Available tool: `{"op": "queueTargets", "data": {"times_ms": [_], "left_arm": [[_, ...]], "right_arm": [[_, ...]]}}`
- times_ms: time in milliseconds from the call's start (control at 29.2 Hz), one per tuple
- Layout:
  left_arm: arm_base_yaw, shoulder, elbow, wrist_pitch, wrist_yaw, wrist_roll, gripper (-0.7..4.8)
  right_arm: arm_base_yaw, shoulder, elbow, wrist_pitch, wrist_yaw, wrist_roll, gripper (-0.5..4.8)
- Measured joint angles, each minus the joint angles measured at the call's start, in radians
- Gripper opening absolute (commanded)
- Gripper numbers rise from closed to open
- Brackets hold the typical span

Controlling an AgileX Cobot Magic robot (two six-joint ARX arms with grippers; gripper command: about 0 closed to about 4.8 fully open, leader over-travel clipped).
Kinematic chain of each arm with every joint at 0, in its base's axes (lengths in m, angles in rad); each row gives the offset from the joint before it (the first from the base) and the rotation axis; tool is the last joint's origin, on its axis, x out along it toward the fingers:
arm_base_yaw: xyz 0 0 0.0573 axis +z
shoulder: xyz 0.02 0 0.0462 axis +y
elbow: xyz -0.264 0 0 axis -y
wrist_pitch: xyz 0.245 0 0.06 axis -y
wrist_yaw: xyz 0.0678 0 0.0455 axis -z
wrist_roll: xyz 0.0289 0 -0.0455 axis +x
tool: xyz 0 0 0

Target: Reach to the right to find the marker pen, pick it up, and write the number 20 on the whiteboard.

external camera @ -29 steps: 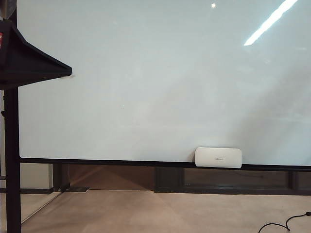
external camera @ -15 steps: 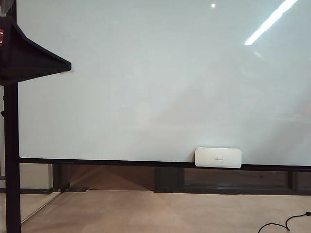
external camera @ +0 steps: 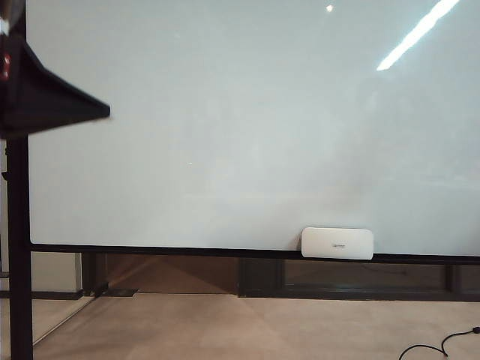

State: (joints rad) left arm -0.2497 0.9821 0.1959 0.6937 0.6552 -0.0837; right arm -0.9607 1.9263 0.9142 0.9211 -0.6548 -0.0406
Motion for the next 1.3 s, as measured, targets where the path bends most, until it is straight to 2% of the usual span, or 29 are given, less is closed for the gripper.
{"op": "queueTargets", "data": {"times_ms": [171, 205, 308, 342, 513, 616, 684, 924, 1300], "left_arm": [[0.000, 0.136, 0.000, 0.080, -0.022, 0.002, -0.05], [-0.001, 0.164, 0.000, 0.116, -0.034, 0.002, -0.05], [-0.002, 0.252, 0.002, 0.251, -0.066, 0.006, -0.05], [-0.002, 0.277, 0.003, 0.285, -0.072, 0.010, -0.05], [-0.022, 0.384, 0.008, 0.408, -0.079, 0.021, -0.05], [-0.037, 0.443, 0.031, 0.413, -0.080, 0.021, -0.05], [-0.048, 0.476, 0.046, 0.410, -0.080, 0.020, -0.05], [-0.060, 0.542, 0.114, 0.411, -0.080, 0.020, -0.05], [-0.061, 0.542, 0.127, 0.417, -0.080, 0.020, -0.05]], "right_arm": [[-0.026, 0.101, 0.102, 0.014, -0.021, 0.034, 0.03], [-0.026, 0.125, 0.132, 0.014, -0.028, 0.036, 0.14], [-0.023, 0.179, 0.221, 0.013, -0.089, 0.041, 0.92], [-0.021, 0.199, 0.254, 0.016, -0.111, 0.044, 1.00], [-0.019, 0.307, 0.402, 0.022, -0.189, 0.048, 0.92], [-0.014, 0.338, 0.455, 0.003, -0.179, 0.050, 0.24], [-0.012, 0.352, 0.488, 0.001, -0.173, 0.049, 0.02], [-0.009, 0.478, 0.640, -0.023, -0.177, 0.055, 0.03], [-0.008, 0.621, 0.835, -0.044, -0.222, 0.063, 0.03]]}}
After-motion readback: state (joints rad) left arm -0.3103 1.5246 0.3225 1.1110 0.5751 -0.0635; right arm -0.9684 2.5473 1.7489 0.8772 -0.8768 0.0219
